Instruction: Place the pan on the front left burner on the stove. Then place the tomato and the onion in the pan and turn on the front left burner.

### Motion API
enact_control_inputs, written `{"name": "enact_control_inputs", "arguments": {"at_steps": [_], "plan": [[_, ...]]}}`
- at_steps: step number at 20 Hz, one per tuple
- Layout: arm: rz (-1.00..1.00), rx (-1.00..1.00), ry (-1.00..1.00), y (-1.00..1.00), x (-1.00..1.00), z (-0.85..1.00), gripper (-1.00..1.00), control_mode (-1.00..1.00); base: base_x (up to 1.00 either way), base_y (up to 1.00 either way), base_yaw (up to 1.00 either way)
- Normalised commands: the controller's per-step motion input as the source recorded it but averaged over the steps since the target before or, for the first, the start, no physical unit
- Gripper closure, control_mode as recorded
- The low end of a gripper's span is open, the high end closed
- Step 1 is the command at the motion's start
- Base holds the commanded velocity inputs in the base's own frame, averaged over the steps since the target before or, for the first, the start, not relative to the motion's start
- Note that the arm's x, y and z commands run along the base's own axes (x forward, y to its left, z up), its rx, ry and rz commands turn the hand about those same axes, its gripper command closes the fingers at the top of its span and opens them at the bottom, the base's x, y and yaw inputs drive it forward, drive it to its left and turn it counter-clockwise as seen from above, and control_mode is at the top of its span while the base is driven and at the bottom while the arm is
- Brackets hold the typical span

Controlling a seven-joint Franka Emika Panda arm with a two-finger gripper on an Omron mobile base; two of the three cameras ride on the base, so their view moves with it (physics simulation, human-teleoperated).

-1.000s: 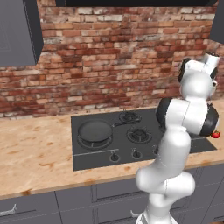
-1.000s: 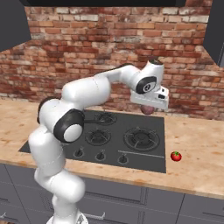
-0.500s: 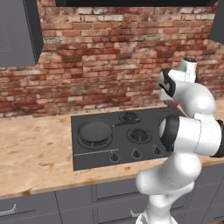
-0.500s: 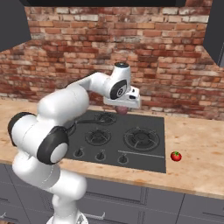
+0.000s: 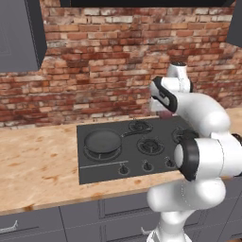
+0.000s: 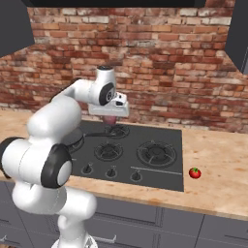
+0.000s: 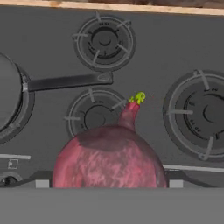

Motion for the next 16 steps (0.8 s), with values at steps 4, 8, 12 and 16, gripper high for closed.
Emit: {"name": "enact_control_inputs", "arguments": {"at_steps": [4, 8, 12, 16], "plan": [[0.11, 0.0, 0.1, 0.88, 0.0, 0.0, 1.0, -1.0, 0.0, 0.0, 0.0], [0.11, 0.0, 0.1, 0.83, 0.01, 0.0, 1.0, -1.0, 0.0, 0.0, 0.0], [0.1, 0.0, 0.06, 0.77, 0.0, -0.06, 1.0, -1.0, 0.0, 0.0, 0.0], [0.1, 0.0, 0.04, 0.71, 0.07, -0.21, 1.0, -1.0, 0.0, 0.0, 0.0]]}}
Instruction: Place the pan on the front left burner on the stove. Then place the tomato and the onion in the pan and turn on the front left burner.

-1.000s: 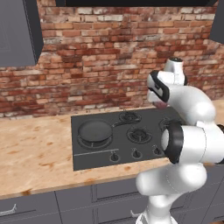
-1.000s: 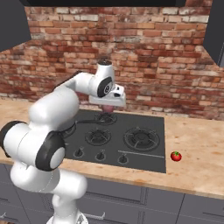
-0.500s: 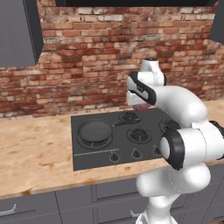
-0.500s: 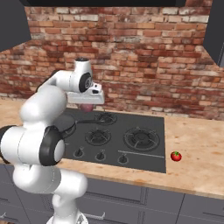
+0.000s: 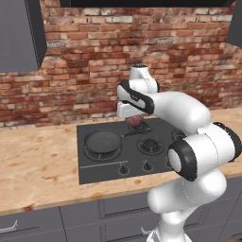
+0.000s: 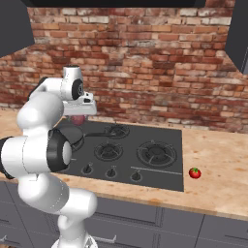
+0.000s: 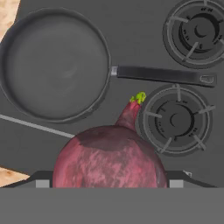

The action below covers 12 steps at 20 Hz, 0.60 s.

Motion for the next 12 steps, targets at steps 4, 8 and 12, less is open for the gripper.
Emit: {"name": "enact_control_inputs", "arguments": {"at_steps": [4, 8, 12], "plan": [[0.09, 0.0, 0.07, 0.64, 0.24, -0.34, 1.0, -1.0, 0.0, 0.0, 0.0], [0.07, 0.0, 0.09, 0.6, 0.41, -0.29, 1.0, -1.0, 0.0, 0.0, 0.0], [0.05, 0.0, 0.1, 0.58, 0.44, -0.34, 1.0, -1.0, 0.0, 0.0, 0.0]]}}
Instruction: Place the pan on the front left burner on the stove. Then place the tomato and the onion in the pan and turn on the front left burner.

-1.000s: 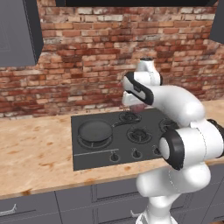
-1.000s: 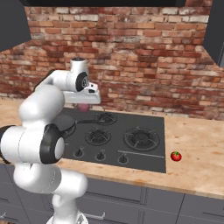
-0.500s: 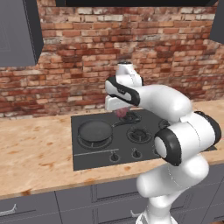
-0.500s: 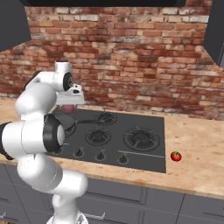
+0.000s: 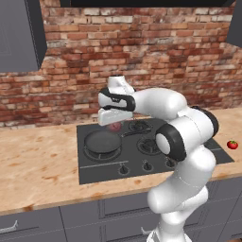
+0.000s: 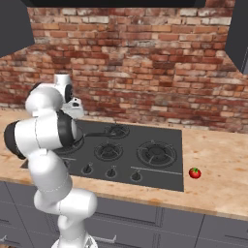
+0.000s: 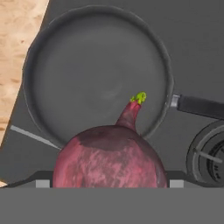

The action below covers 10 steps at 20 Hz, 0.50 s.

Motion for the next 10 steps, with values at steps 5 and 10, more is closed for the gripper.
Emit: {"name": "enact_control_inputs", "arguments": {"at_steps": [5, 10], "plan": [[0.02, 0.0, 0.03, 0.4, 0.4, -0.34, 1.0, -1.0, 0.0, 0.0, 0.0], [0.0, -0.03, 0.01, 0.2, 0.17, -0.43, 1.0, -1.0, 0.0, 0.0, 0.0]]}}
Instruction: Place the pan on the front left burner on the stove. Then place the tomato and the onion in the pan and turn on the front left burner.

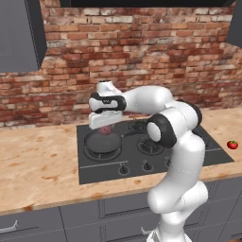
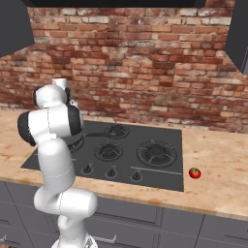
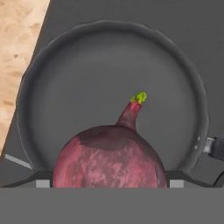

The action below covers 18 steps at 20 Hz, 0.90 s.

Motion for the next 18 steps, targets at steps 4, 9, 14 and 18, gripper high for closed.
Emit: {"name": "enact_control_inputs", "arguments": {"at_steps": [4, 9, 14, 18], "plan": [[0.0, -0.02, 0.0, 0.14, 0.11, -0.41, 1.0, -1.0, 0.0, 0.0, 0.0], [0.0, -0.01, 0.0, 0.09, 0.0, -0.37, 1.0, -1.0, 0.0, 0.0, 0.0], [0.0, 0.0, 0.0, 0.0, 0.0, -0.3, 1.0, -1.0, 0.0, 0.0, 0.0], [0.0, 0.0, 0.02, 0.04, 0.0, -0.21, -1.0, -1.0, 0.0, 0.0, 0.0]]}}
